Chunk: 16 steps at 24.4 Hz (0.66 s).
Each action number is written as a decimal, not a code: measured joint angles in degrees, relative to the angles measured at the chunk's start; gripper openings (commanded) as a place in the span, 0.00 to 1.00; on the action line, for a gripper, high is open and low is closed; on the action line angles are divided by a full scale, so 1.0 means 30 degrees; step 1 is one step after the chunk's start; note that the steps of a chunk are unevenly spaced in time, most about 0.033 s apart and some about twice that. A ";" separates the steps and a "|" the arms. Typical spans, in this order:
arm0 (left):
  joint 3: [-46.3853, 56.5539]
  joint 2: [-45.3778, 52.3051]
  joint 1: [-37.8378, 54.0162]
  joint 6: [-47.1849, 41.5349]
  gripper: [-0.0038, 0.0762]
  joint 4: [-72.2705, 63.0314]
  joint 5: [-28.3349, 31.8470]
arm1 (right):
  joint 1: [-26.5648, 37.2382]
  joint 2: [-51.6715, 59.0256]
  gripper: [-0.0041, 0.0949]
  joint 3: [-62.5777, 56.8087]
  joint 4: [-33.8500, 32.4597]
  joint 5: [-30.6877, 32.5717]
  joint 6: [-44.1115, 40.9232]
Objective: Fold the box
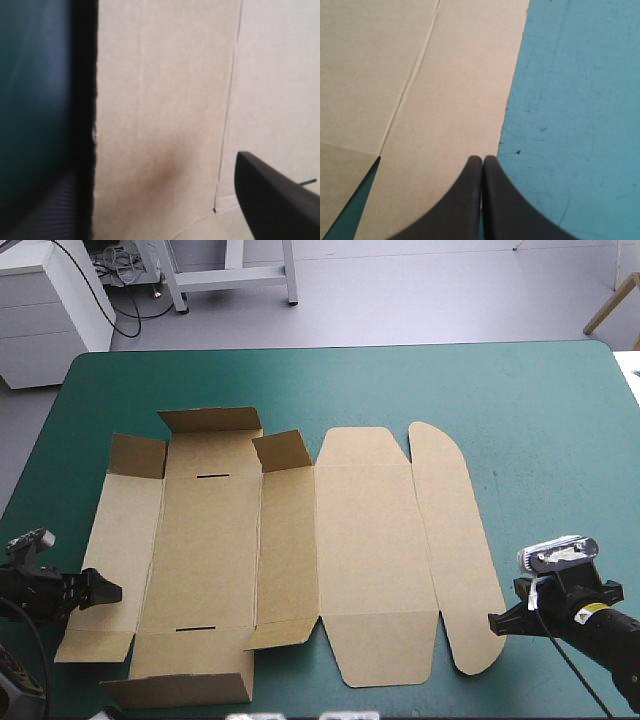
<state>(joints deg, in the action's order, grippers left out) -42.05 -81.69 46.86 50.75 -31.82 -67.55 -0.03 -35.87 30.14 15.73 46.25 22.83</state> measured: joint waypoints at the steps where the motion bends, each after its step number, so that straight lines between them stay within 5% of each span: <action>1: 0.0163 0.0000 0.0000 0.0090 0.77 -0.0354 -0.0092 | 0.0000 0.0000 0.02 0.0000 0.0000 0.0000 0.0000; 16: 0.0425 0.0000 -0.1319 0.0131 0.77 -0.1718 -0.0097 | 0.0000 0.0000 0.02 -0.0239 0.0084 -0.0474 0.0000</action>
<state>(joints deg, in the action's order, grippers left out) -40.77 -81.69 42.91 51.14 -36.97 -67.84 -0.03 -35.87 29.42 15.99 44.83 22.83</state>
